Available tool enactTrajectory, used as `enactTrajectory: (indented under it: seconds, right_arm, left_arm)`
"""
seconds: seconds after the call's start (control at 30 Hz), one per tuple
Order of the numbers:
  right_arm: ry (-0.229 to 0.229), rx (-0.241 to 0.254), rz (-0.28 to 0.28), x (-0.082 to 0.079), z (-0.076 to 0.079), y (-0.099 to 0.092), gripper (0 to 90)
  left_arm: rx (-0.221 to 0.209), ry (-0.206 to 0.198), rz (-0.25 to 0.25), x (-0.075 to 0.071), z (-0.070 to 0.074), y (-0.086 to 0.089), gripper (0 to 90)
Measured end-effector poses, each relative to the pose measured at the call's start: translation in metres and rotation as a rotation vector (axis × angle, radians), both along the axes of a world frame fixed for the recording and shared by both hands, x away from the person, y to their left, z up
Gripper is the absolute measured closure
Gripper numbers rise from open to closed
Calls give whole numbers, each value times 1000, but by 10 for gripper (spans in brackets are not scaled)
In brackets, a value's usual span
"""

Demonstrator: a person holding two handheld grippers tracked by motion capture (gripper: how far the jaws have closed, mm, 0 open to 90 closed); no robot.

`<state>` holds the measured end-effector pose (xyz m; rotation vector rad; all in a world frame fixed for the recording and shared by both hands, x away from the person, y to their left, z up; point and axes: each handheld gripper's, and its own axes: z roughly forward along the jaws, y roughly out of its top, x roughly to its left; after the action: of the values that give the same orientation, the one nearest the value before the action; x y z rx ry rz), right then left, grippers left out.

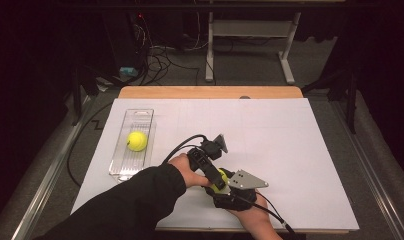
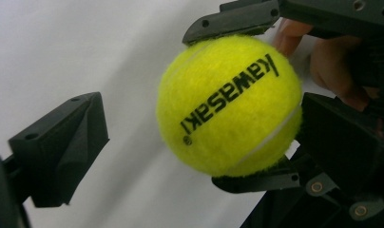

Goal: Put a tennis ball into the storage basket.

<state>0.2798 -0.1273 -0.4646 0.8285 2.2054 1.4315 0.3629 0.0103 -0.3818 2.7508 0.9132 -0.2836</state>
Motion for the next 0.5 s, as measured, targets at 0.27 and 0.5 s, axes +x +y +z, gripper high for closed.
enactTrajectory:
  seconds: [0.27, 0.5]
  right_arm:
    - [-1, 5, -7, 0, 1, 0, 278]
    - [-11, 0, -13, 1, 1, 0, 277]
  left_arm:
    - [-27, 30, -12, -1, -3, -2, 188]
    - [-40, 38, -9, -1, -3, -3, 259]
